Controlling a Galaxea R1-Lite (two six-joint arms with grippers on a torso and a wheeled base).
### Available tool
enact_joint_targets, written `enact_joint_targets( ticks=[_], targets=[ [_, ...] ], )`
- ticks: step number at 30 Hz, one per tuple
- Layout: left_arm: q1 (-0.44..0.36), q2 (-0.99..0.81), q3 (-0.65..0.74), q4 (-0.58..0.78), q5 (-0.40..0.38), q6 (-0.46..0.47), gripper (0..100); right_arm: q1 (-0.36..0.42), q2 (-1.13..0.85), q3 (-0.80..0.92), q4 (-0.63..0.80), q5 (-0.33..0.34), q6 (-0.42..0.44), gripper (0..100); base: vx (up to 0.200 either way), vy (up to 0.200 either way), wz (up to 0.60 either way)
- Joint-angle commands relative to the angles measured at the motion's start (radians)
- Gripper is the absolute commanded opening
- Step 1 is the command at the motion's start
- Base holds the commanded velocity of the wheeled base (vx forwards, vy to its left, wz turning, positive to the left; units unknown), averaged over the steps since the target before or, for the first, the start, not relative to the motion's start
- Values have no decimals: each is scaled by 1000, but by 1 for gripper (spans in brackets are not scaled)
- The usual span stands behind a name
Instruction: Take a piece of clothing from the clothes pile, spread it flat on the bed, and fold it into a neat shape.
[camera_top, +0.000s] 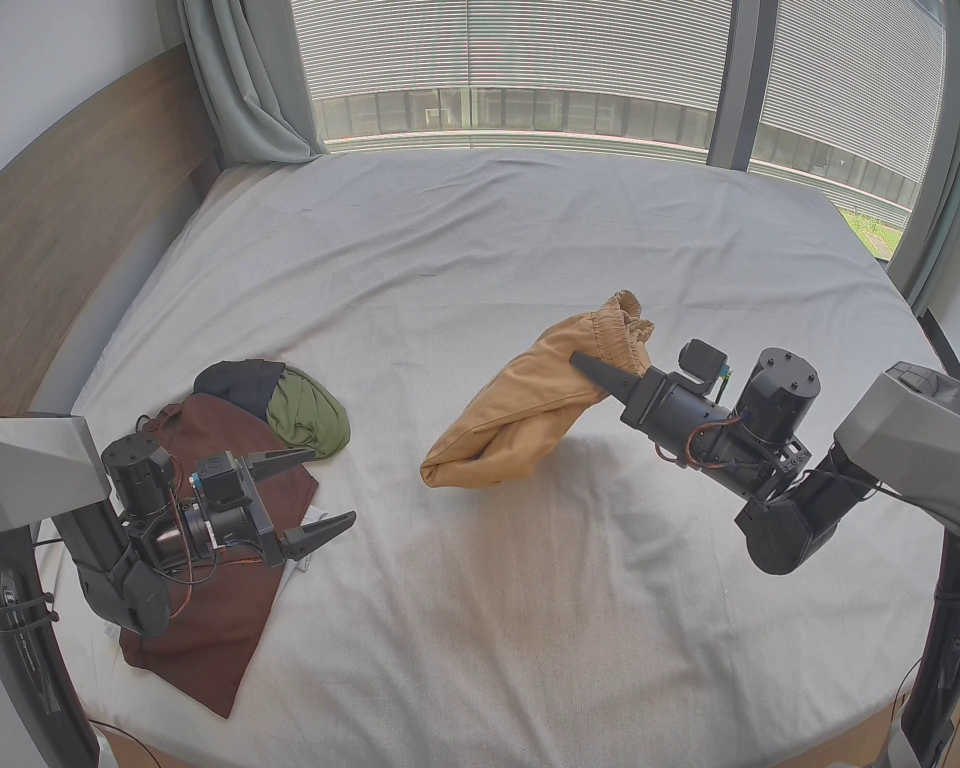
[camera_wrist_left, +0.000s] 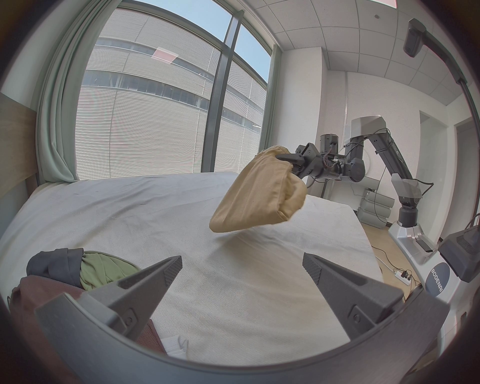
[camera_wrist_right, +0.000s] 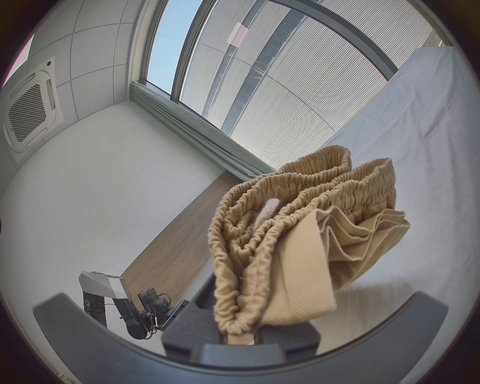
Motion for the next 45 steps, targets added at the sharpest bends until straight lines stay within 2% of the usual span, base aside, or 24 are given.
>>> enact_joint_targets(
  ticks=[1,17,28,40,45],
  targets=[
    [1,4,1,-1,0,0,100,-12,59,-129,32,1,25,0,0,0,0],
    [3,23,0,1,0,0,100,-72,251,-572,250,30,61,0,0,0,0],
    [1,29,1,1,0,1,100,-97,321,-753,349,31,62,0,0,0,0],
    [-3,35,6,3,0,0,100,-100,341,-873,412,30,62,0,0,0,0],
    [-2,41,4,3,0,0,100,-110,364,-1003,483,25,64,0,0,0,0]
  ],
)
